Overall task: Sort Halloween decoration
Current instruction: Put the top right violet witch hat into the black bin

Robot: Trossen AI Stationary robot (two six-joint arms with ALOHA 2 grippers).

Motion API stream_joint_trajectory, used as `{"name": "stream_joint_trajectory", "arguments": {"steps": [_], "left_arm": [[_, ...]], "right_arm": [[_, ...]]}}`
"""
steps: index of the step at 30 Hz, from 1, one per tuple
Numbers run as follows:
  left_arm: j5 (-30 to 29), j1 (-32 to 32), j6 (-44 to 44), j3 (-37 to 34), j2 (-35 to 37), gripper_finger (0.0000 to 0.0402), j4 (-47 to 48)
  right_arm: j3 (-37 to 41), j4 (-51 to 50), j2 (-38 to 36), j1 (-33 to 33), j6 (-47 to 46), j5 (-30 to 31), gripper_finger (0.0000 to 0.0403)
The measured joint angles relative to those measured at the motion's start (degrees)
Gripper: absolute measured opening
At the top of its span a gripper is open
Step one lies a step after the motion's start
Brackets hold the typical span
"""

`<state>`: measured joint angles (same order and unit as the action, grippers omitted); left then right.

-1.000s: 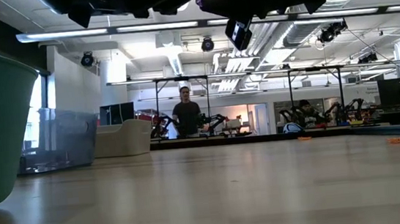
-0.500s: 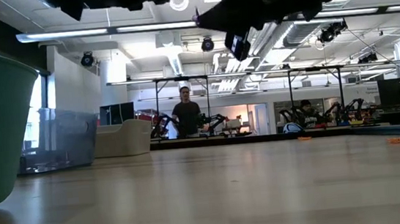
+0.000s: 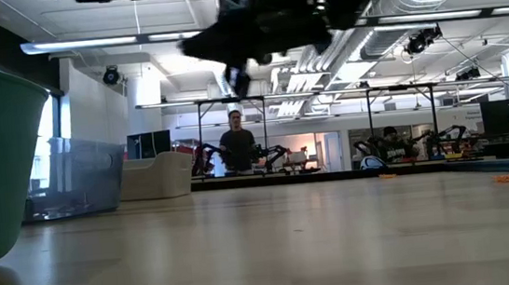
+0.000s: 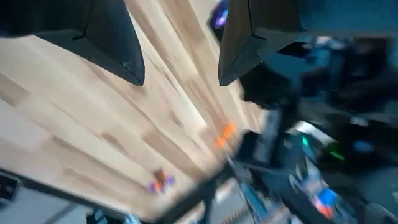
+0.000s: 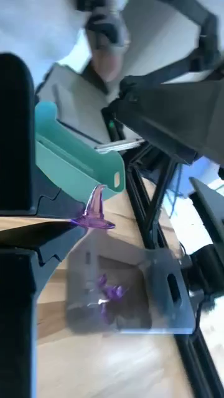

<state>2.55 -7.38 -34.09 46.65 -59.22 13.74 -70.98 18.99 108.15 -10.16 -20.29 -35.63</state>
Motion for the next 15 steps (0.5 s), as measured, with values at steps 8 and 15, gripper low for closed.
{"name": "stream_joint_trajectory", "arguments": {"steps": [8,15], "left_arm": [[-15.3,-13.1,8.7,0.0,6.7,0.0189,13.6],[-29.7,-24.6,14.2,0.0,12.3,0.0186,22.5]], "right_arm": [[-26.6,-17.2,15.9,-0.1,8.2,-4.0,0.0],[-43.4,-21.9,27.5,-0.1,7.3,-5.2,0.0]]}}
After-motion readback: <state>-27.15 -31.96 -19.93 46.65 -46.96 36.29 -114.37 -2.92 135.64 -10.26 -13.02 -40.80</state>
